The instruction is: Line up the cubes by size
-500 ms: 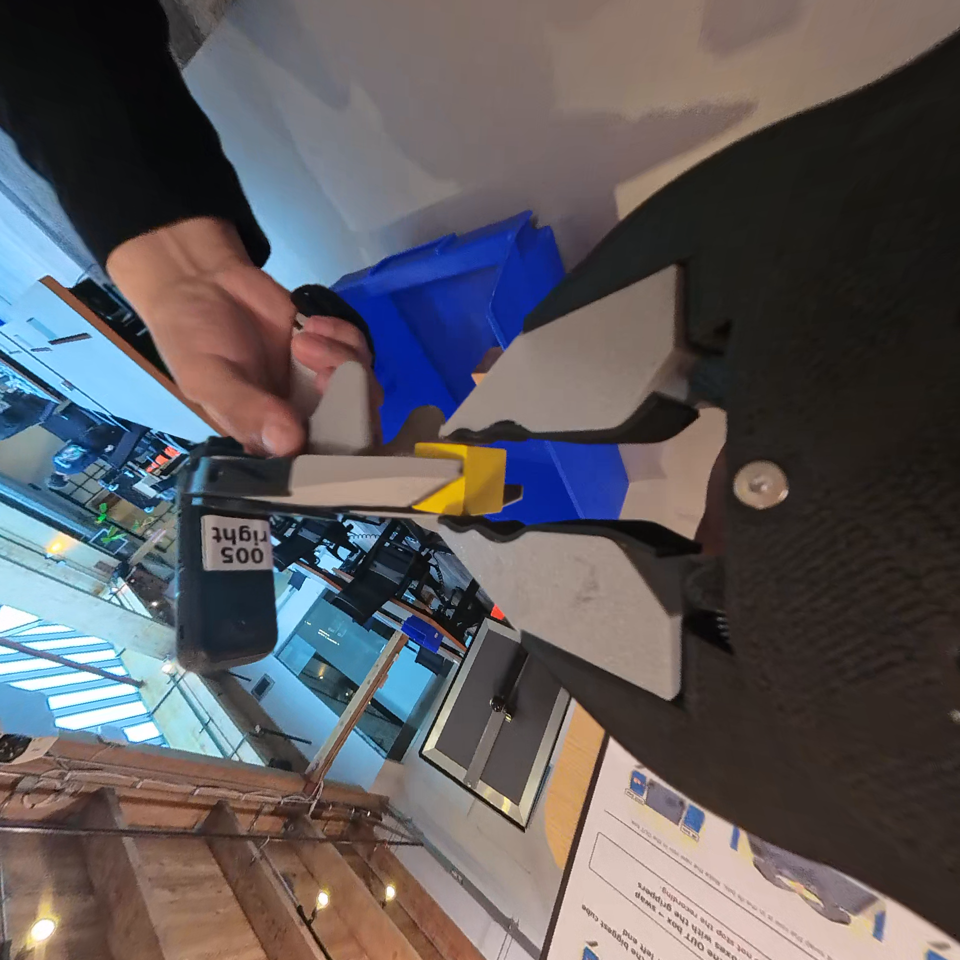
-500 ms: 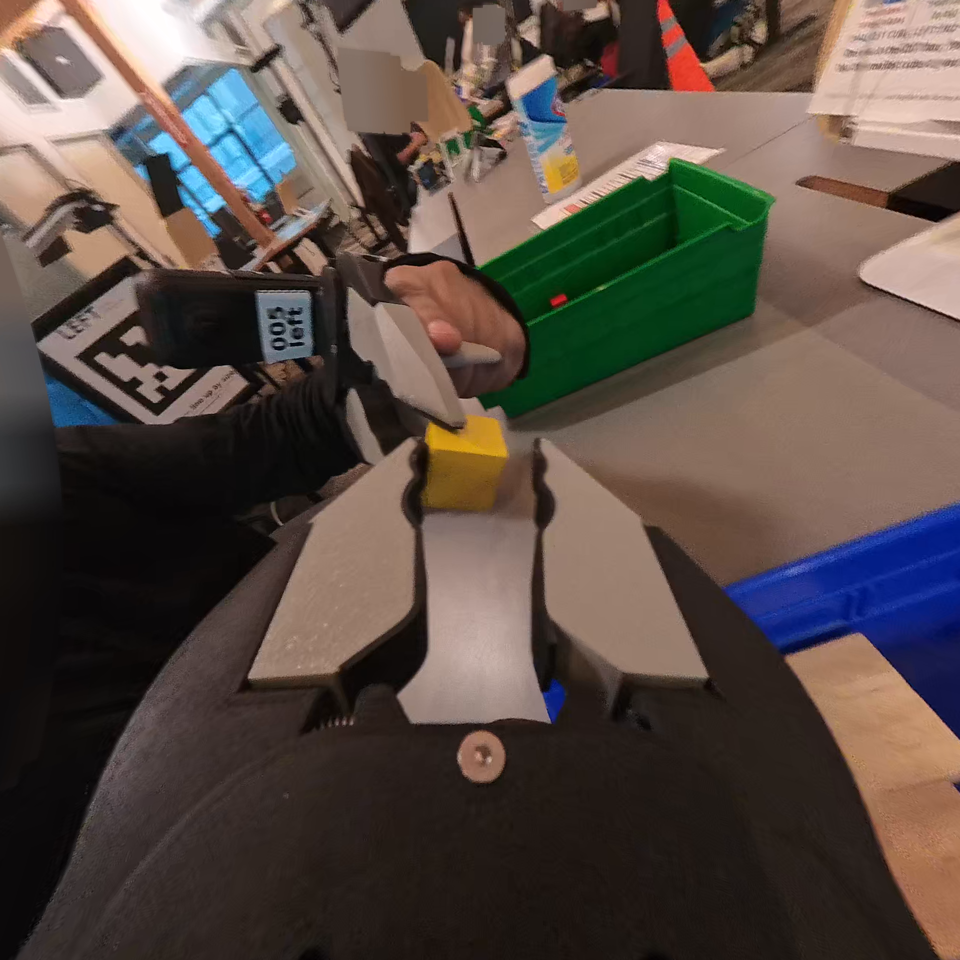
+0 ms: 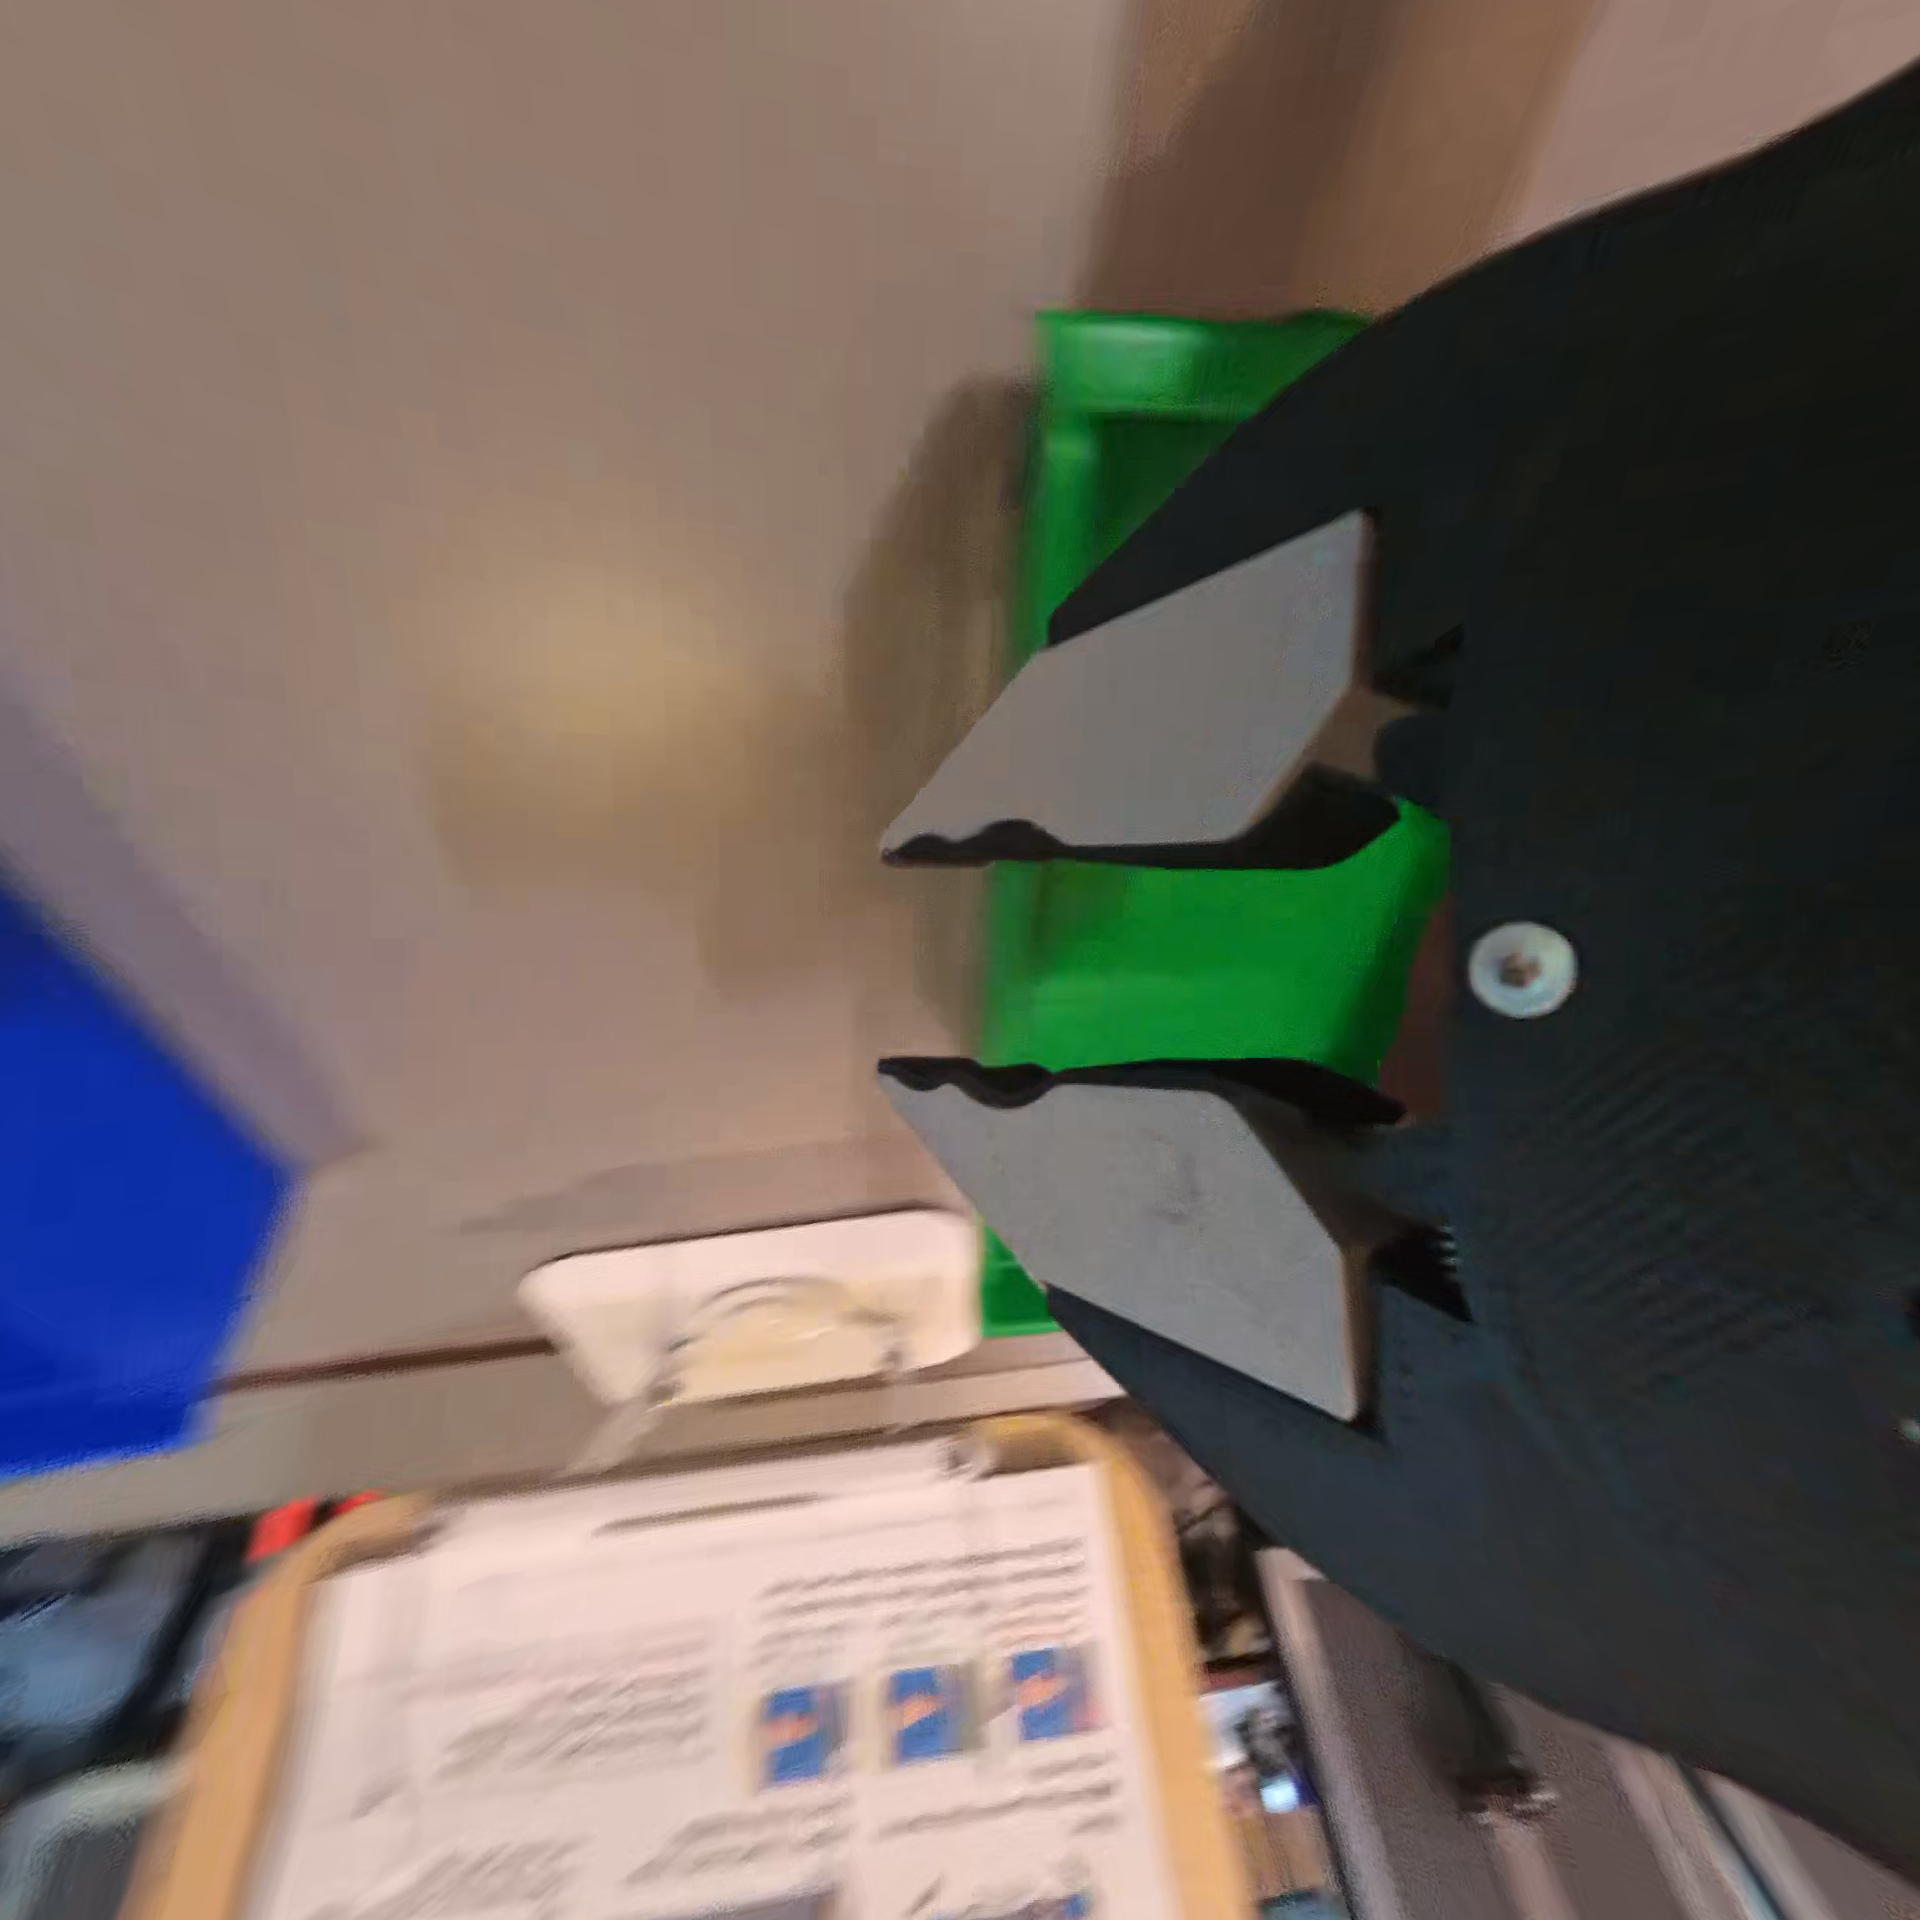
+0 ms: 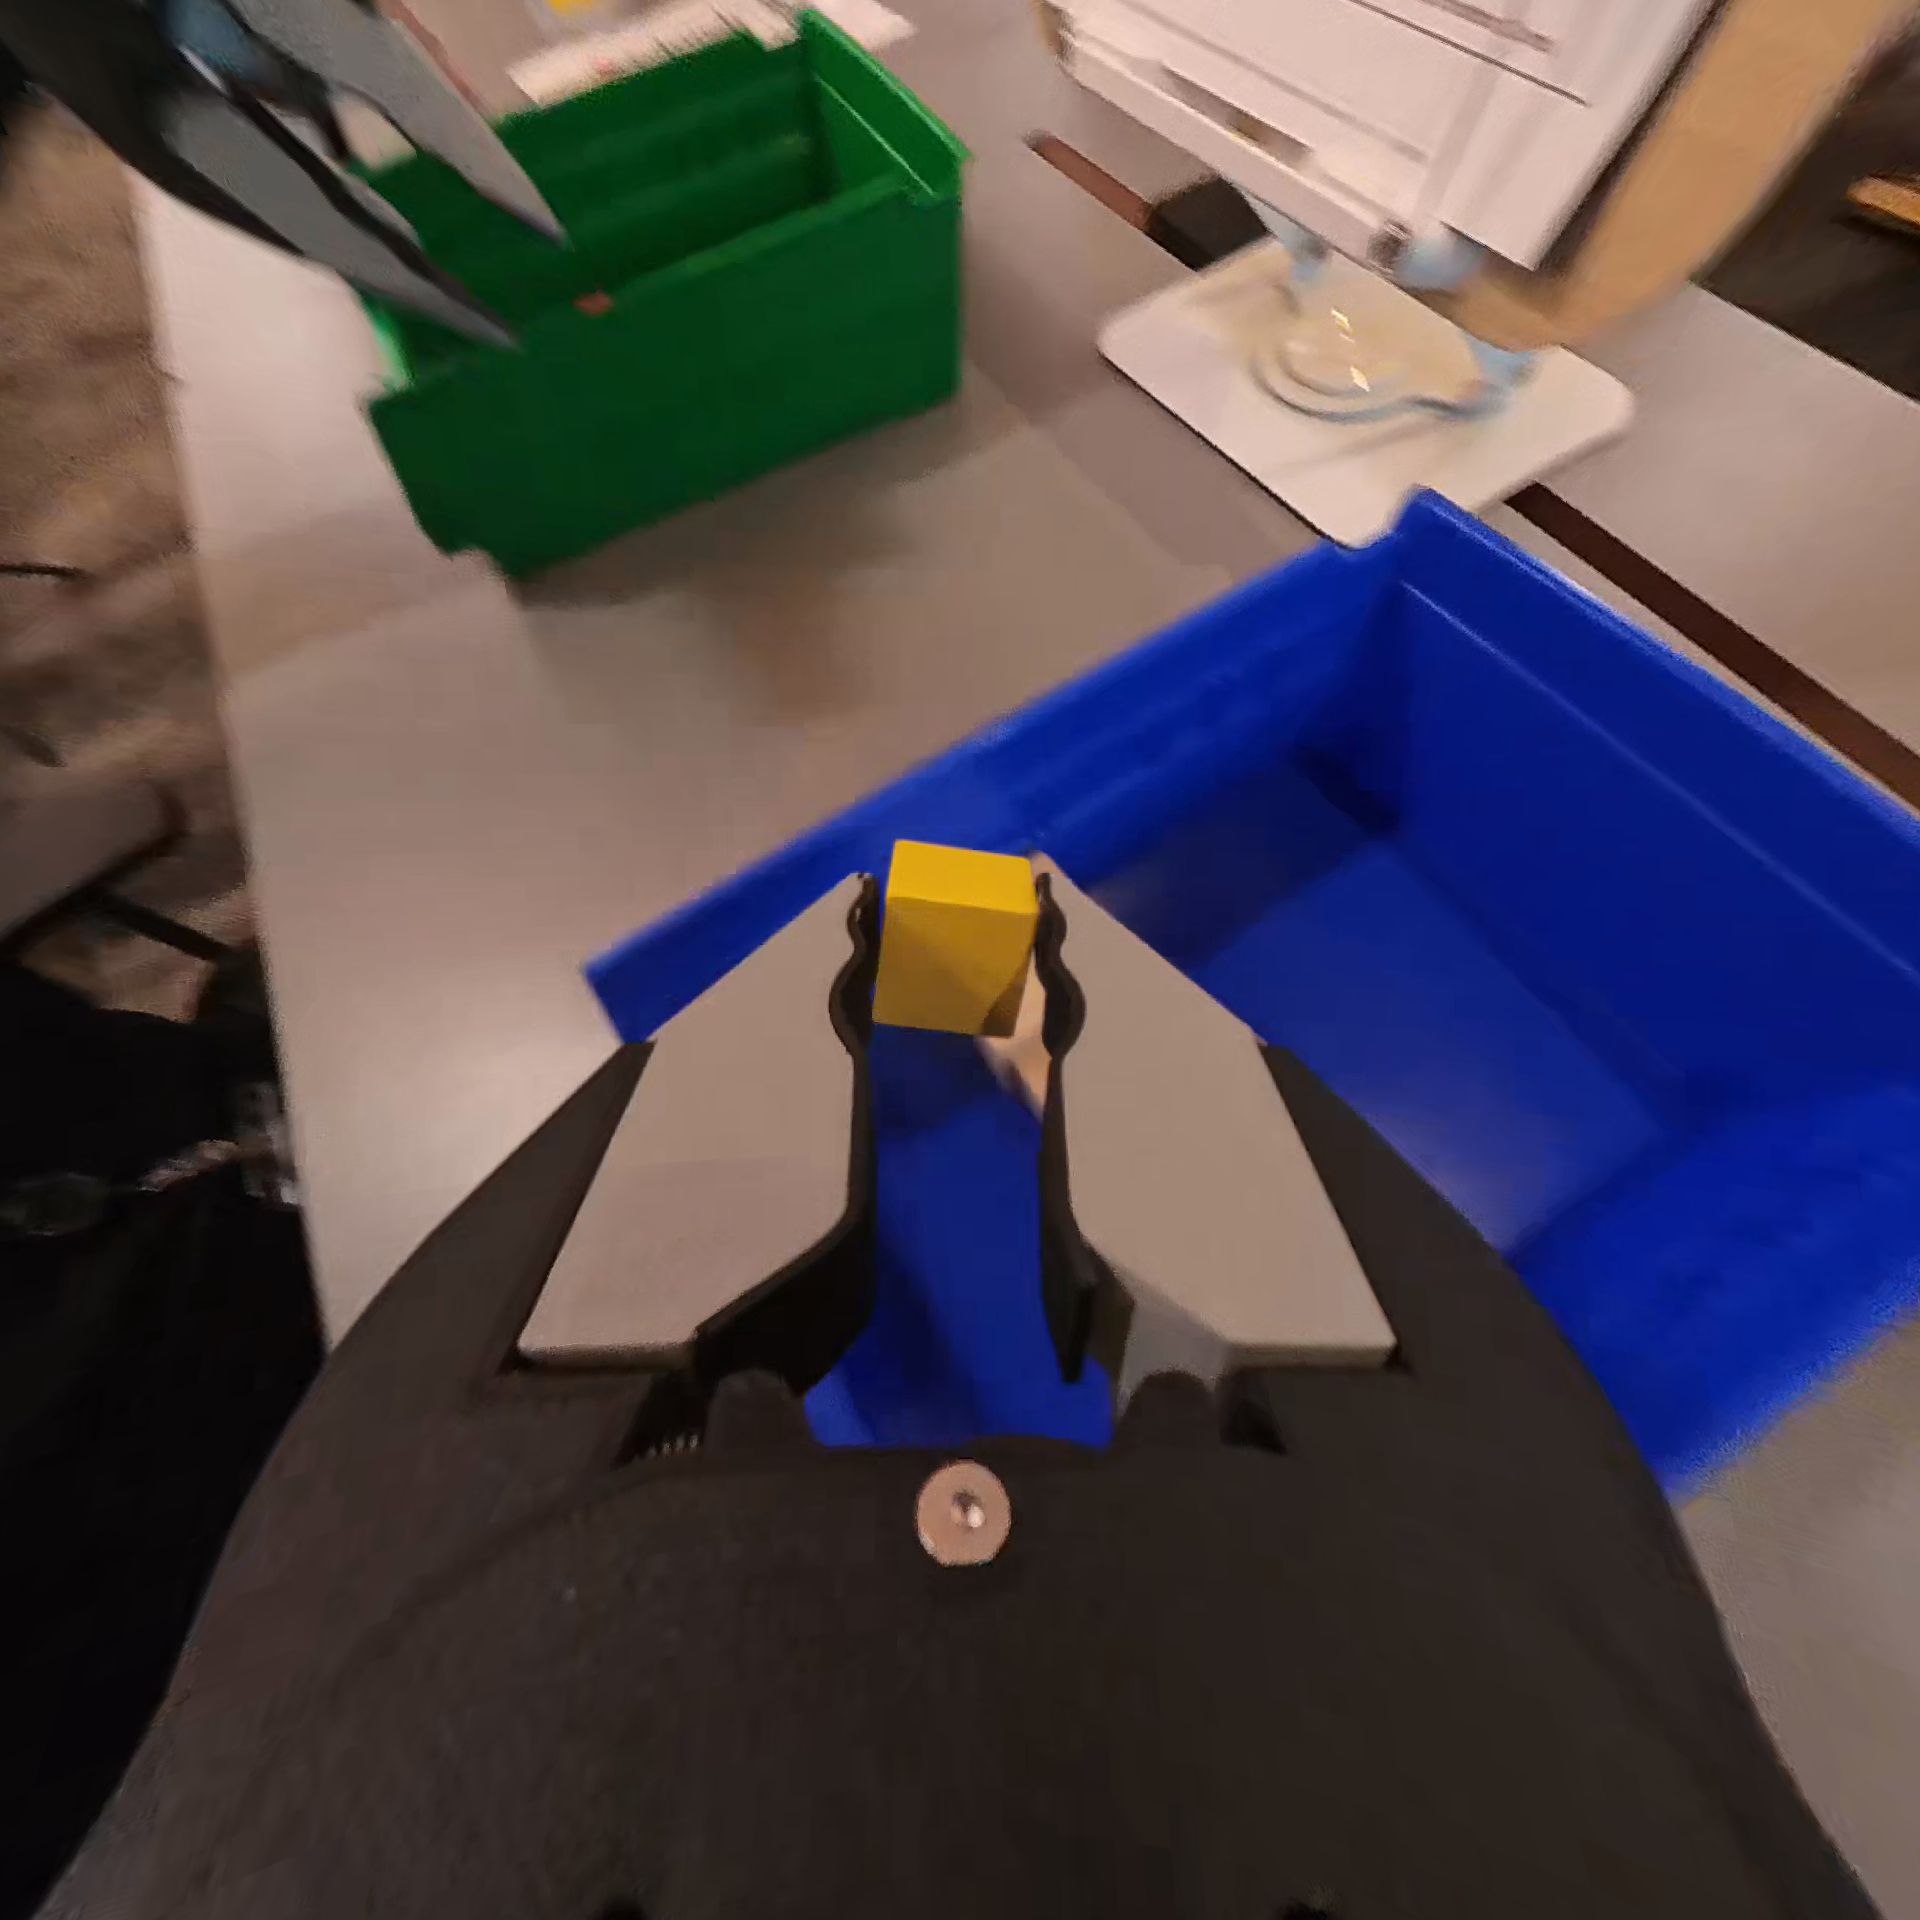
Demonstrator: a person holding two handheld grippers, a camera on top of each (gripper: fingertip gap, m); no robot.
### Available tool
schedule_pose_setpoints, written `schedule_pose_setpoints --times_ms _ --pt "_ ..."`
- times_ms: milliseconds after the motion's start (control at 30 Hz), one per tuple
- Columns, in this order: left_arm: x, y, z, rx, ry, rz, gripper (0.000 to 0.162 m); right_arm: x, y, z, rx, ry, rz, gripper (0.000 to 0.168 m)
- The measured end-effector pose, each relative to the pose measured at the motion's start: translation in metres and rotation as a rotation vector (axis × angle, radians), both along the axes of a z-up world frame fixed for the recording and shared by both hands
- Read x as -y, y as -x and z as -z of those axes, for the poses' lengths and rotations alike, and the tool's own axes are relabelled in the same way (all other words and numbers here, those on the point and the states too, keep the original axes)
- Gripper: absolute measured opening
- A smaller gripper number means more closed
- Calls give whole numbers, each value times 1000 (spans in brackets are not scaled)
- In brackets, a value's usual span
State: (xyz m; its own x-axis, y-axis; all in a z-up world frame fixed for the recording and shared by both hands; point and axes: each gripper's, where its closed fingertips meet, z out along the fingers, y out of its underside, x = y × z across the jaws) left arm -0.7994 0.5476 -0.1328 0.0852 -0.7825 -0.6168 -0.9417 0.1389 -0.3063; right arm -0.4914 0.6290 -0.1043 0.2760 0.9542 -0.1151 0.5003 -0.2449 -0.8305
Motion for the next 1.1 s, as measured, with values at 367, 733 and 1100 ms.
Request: schedule_pose_setpoints --times_ms 367,733,1100 --pt "10 196 78 -535 263 -344 55 -51 -38 49 373 -136 24 28" --pt "5 225 113 -657 408 -429 35 -48 -38 73 471 -90 -60 27" --pt "6 233 113 -719 421 -411 21 -41 -46 79 473 -47 -112 28"
